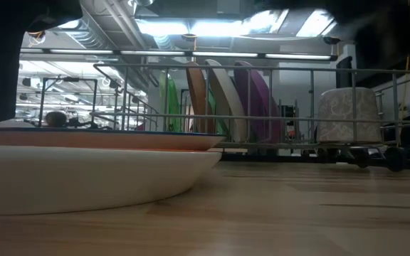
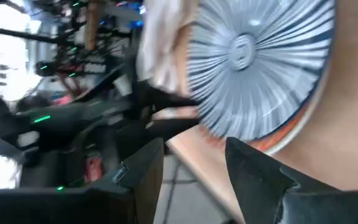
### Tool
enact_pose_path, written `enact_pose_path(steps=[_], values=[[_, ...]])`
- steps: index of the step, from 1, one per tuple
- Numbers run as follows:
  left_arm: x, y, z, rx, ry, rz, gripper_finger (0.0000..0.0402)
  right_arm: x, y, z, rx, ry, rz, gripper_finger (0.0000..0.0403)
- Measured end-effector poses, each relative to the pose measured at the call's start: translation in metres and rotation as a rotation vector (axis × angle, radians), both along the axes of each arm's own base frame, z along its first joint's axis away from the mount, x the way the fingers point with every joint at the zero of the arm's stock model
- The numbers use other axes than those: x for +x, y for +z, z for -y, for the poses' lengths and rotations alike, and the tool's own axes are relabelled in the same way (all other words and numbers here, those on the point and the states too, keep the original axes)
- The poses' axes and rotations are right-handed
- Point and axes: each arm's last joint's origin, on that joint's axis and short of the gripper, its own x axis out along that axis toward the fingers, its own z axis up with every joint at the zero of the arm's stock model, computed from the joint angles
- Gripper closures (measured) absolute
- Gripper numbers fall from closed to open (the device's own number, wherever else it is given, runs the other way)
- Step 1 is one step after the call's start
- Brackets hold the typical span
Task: Sort dishes
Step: Put the blue patterned plate into the dish rack
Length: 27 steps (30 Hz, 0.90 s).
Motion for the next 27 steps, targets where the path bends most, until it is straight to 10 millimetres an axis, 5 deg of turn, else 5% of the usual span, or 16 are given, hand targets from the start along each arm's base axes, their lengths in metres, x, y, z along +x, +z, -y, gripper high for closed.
enact_pose_path(steps=[10, 27], values=[[0.0, 0.0, 0.0, 0.033, -0.099, -0.024, 0.0279, 0.029, -0.055, 0.024, 0.121, -0.173, -0.119, 0.0224], [0.0, 0.0, 0.0, 0.053, -0.16, -0.04, 0.0279, 0.029, -0.068, 0.038, 0.195, -0.325, -0.173, 0.0224]])
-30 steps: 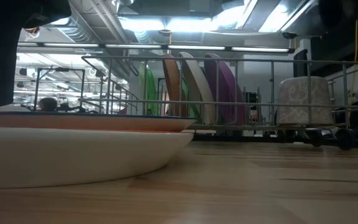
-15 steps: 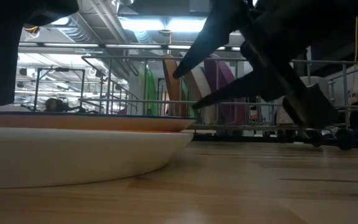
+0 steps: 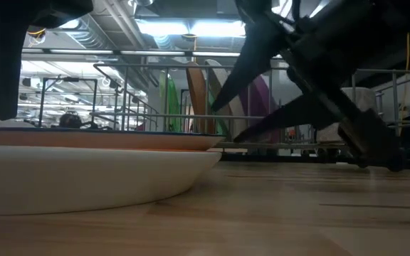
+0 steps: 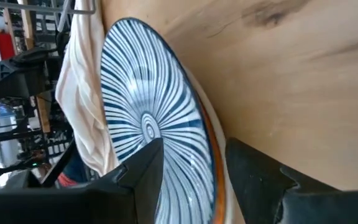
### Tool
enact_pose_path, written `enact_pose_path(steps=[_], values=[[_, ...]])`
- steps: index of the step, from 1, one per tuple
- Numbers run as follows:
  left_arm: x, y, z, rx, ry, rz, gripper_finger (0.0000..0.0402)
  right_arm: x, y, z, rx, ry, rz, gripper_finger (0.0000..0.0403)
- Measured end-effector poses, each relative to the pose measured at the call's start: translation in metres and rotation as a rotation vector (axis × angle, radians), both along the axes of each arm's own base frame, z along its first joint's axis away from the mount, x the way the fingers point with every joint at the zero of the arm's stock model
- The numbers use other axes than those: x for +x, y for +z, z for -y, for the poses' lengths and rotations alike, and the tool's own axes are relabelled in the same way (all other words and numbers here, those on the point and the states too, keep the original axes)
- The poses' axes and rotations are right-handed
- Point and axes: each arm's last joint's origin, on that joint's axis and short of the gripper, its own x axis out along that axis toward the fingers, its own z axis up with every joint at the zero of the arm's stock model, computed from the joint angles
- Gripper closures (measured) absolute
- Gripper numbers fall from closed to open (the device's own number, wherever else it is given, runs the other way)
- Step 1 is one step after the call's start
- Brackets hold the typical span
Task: Sort dishes
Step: Put the blue patterned plate into the dish rack
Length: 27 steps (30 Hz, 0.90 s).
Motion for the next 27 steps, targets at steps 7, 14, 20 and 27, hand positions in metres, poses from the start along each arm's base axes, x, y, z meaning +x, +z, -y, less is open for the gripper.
enact_pose_path(steps=[7, 14, 20, 27], values=[[0.0, 0.0, 0.0, 0.031, -0.083, -0.014, 0.0279, 0.015, -0.015, 0.007, 0.062, -0.002, 0.034, 0.0224], [0.001, 0.0, 0.0, 0.053, -0.136, -0.02, 0.0279, 0.021, -0.022, 0.01, 0.096, 0.0, 0.06, 0.0224], [0.001, 0.001, -0.001, 0.089, -0.17, -0.012, 0.0279, 0.022, -0.022, 0.011, 0.102, 0.002, 0.057, 0.0224], [0.004, 0.001, -0.004, 0.141, -0.195, 0.008, 0.0279, 0.022, -0.022, 0.011, 0.102, 0.002, 0.057, 0.0224]])
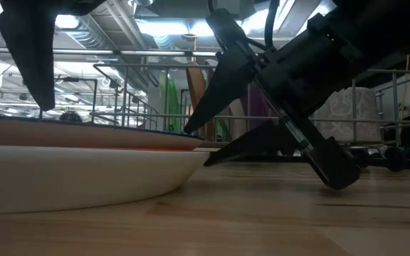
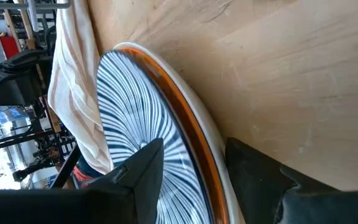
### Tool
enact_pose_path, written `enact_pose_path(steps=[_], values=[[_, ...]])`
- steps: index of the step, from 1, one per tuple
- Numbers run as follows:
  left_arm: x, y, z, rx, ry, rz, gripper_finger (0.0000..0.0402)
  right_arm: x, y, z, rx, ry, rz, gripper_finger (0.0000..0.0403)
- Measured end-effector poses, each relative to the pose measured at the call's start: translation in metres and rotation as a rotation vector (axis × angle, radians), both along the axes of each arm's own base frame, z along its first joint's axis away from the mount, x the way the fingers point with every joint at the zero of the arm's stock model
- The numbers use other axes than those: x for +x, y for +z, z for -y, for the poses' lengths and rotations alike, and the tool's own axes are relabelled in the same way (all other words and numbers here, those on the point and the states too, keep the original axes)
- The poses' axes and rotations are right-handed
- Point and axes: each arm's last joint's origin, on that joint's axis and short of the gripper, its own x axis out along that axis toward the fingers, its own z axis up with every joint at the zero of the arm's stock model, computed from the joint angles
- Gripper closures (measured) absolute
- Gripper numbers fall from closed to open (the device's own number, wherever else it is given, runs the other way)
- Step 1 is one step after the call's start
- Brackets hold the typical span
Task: Sort dishes
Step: Put the blue patterned plate into the dish rack
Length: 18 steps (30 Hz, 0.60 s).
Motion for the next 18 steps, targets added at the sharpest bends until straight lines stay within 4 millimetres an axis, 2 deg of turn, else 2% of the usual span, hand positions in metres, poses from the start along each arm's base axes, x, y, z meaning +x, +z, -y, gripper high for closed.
enact_pose_path(steps=[9, 18], values=[[0.0, 0.002, -0.009, 0.021, 0.049, -0.027, 0.0279, 0.0, 0.0, 0.0, -0.001, 0.0, -0.001, 0.0224], [-0.031, 0.021, -0.017, 0.068, 0.135, -0.218, 0.0279, 0.0, 0.0, 0.0, -0.002, 0.001, -0.003, 0.0224]])
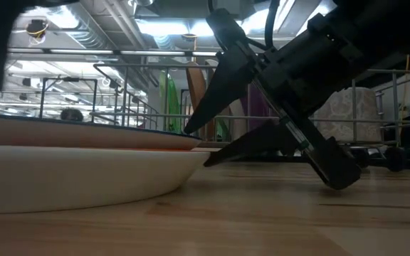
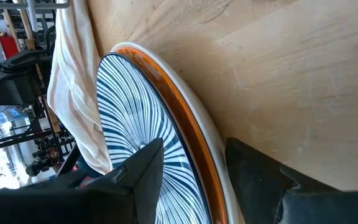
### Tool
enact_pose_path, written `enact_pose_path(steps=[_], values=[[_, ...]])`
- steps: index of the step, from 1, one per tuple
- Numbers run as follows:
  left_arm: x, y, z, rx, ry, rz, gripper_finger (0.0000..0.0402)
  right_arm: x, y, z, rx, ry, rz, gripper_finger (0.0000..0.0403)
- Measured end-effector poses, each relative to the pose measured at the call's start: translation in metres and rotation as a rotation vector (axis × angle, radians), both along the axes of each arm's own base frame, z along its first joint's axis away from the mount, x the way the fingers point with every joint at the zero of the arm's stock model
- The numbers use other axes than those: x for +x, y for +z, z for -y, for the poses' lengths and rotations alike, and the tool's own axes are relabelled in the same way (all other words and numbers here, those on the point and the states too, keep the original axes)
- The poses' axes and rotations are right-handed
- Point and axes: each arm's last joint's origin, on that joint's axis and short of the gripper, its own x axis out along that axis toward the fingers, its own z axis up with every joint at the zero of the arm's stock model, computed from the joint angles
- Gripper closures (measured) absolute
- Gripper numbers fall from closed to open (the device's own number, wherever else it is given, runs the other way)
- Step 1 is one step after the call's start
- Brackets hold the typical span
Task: Sort dishes
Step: Put the blue patterned plate into the dish rack
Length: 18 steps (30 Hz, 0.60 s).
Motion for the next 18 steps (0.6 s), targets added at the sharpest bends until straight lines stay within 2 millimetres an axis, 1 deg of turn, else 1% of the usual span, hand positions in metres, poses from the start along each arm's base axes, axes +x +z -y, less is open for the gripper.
enact_pose_path(steps=[5, 11, 15, 18], values=[[-0.013, 0.0, 0.01, -0.041, -0.047, -0.081, 0.0279, 0.0, 0.0, 0.0, 0.0, 0.0, 0.0, 0.0224], [-0.027, -0.001, 0.025, -0.06, -0.152, -0.109, 0.0279, 0.0, 0.0, 0.0, -0.005, 0.004, -0.002, 0.0224], [-0.032, -0.007, 0.03, -0.069, -0.195, -0.103, 0.0279, 0.0, 0.0, 0.0, -0.006, 0.004, -0.002, 0.0224], [-0.032, -0.02, 0.029, -0.075, -0.198, -0.082, 0.0279, 0.0, 0.0, 0.0, -0.006, 0.004, -0.002, 0.0224]])
